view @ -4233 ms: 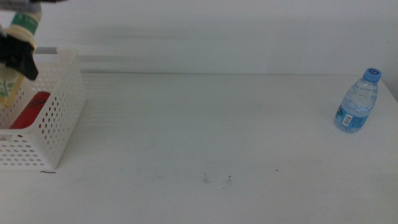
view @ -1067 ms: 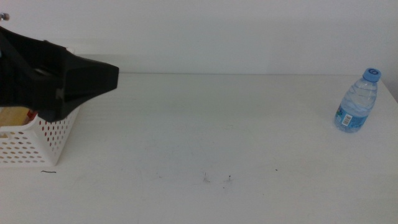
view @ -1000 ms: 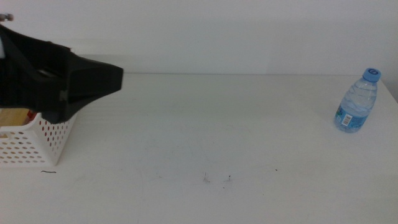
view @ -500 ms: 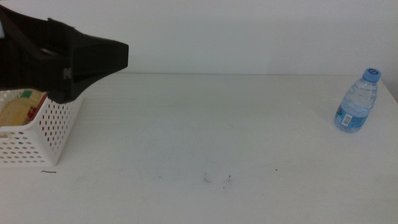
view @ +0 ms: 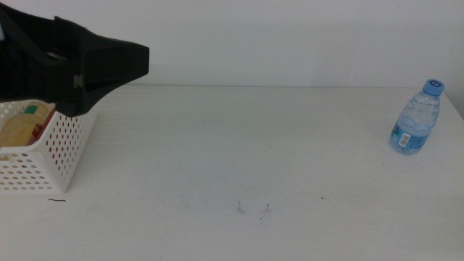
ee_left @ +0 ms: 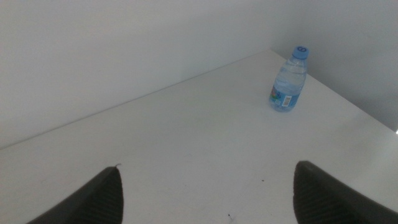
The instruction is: Use arms to grab the bottles and put them into the dustbin to the left of the table.
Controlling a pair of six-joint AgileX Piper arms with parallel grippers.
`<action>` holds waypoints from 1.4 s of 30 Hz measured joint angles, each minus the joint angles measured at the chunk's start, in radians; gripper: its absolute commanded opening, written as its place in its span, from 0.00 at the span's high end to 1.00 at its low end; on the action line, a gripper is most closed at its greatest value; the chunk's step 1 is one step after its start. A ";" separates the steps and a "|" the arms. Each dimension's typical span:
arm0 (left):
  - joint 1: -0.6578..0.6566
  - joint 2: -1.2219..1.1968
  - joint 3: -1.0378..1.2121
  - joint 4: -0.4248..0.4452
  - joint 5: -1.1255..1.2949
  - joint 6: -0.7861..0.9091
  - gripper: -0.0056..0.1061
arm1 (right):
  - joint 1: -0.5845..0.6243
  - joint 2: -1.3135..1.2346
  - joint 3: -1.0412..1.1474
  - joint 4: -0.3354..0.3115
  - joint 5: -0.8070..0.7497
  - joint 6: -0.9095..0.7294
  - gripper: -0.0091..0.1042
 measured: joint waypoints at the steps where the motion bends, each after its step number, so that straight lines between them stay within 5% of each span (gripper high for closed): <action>1: 0.000 0.000 0.000 0.000 0.000 0.000 0.11 | 0.000 0.000 0.000 0.000 -0.009 0.000 0.10; 17: 0.000 0.000 0.000 0.000 0.000 0.000 0.11 | 0.000 0.015 0.000 -0.013 -0.146 0.027 0.10; 23: 0.000 0.000 0.000 0.000 0.000 0.000 0.11 | 0.000 0.245 -0.060 -0.013 -0.200 0.038 0.10; 42: 0.000 0.000 0.000 0.000 0.000 0.000 0.11 | 0.000 0.880 -0.071 -0.013 -0.729 0.041 0.10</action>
